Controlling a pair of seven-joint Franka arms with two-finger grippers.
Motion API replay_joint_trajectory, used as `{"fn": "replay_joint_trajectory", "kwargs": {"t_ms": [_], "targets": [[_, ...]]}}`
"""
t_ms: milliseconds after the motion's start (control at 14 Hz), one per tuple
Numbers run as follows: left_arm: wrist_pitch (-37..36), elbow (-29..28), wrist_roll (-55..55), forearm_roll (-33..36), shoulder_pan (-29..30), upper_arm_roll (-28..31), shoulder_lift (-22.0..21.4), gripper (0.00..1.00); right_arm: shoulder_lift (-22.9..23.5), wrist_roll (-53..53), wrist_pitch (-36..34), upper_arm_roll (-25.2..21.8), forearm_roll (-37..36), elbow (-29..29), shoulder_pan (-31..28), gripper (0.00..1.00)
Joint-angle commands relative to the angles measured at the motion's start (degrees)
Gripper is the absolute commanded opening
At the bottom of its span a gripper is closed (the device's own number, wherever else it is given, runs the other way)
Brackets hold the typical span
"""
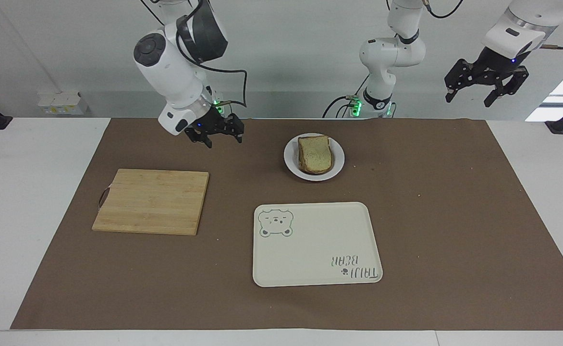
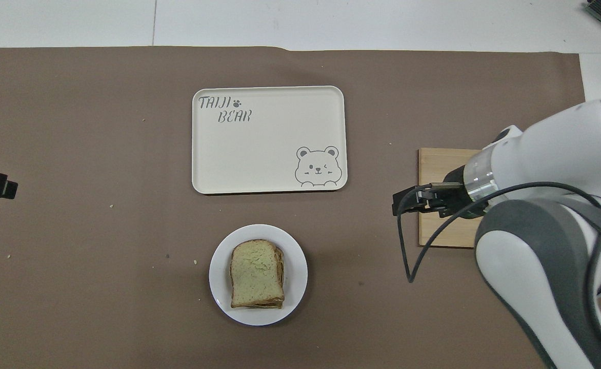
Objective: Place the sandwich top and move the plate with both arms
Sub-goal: 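Withdraw the right gripper toward the board while the left gripper reaches in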
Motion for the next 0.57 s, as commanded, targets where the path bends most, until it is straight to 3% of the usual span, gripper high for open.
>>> {"fn": "replay_joint_trajectory", "kwargs": {"t_ms": [0,285,499], "targets": [[-1.0,-2.82,-0.6,-0.26,-0.81,0.36,-2.21,1.0,-1.88,-4.11,-2.9,0.67,-2.91,-0.37,-3.61,1.0],[2.06,-9.66,-0.87,-5.44,-0.55,0.27,-5.46,1.0,-2.94,-11.66,-5.54,0.67,-4.24,-0.37,-9.14,1.0],[12.66,-25.35,-0.7,-9.2,-0.72,0.19,-10.63,1.0,-3.11,-17.12,-7.56,0.67,-4.24,-0.37,-13.18,1.0]]}}
